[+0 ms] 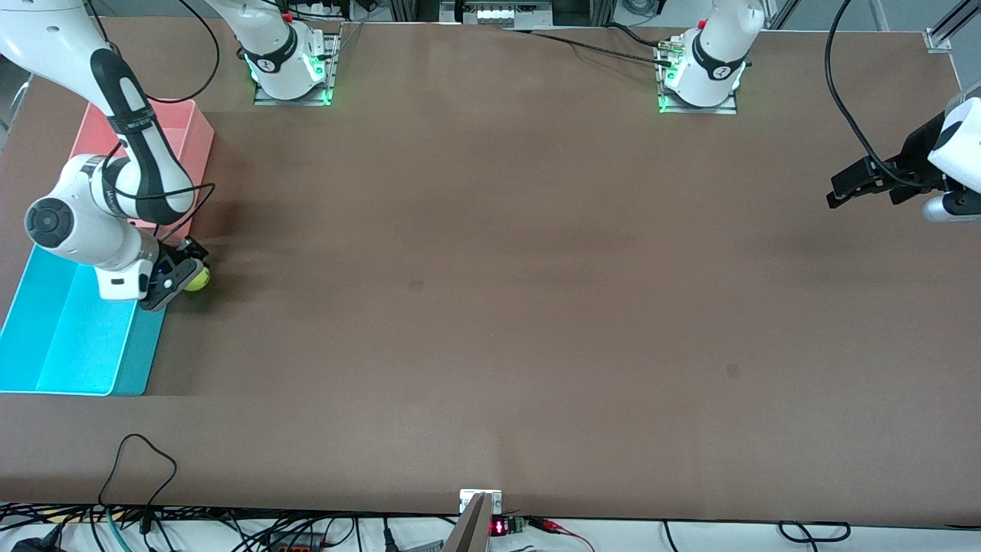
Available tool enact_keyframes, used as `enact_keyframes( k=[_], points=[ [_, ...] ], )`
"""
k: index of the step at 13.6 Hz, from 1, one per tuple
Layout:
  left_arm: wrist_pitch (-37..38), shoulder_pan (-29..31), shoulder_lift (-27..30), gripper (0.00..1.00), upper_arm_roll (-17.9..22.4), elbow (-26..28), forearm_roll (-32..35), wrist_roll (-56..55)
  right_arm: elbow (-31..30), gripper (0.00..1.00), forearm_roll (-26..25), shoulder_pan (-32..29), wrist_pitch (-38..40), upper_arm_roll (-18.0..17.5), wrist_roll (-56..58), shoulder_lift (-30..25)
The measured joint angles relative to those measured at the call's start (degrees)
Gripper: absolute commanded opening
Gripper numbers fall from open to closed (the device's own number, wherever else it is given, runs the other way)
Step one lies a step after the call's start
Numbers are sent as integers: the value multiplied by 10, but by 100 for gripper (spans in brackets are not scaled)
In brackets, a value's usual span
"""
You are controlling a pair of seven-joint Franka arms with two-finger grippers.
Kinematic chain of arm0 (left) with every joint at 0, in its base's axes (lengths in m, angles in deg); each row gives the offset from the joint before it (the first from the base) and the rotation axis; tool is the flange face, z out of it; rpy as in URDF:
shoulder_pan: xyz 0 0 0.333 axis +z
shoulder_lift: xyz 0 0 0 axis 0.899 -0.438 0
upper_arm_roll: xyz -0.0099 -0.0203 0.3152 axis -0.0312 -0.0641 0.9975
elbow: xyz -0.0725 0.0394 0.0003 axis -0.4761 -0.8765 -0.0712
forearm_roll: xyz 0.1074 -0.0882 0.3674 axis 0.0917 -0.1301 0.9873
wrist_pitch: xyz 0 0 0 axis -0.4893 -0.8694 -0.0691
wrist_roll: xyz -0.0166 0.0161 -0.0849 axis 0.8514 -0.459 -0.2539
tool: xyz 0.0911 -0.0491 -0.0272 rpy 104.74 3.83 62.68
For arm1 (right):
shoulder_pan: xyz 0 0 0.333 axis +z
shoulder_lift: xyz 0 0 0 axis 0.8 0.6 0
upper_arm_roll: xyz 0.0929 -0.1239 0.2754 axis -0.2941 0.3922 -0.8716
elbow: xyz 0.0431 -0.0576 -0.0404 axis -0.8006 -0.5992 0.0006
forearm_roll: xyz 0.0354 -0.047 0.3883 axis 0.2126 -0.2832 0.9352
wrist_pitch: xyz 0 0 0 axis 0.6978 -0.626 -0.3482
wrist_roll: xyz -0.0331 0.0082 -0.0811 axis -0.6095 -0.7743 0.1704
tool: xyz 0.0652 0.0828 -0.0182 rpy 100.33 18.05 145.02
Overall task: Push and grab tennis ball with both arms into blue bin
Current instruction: 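Carry the held ball with the right gripper over the cyan bin, then lower the ball into the cyan bin and open the right gripper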
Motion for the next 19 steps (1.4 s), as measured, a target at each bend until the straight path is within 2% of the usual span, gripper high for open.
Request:
enact_keyframes(
  k=[4, 8, 11, 16, 19],
  points=[
    [0, 0, 0, 100, 0, 0, 0, 15, 45, 7, 25, 3, 10, 9, -29, -19],
    [0, 0, 0, 100, 0, 0, 0, 15, 110, 7, 26, -7, 110, 65, -30, -27],
    [0, 1, 0, 100, 1, -1, 0, 15, 123, 7, 26, -25, 130, 97, -30, -25],
    [0, 1, 0, 100, 1, -1, 0, 15, 121, 11, 26, -41, 130, 107, -54, 20],
    [0, 3, 0, 100, 2, -1, 0, 15, 118, 18, 27, -45, 114, 107, -62, 60]
  ],
)
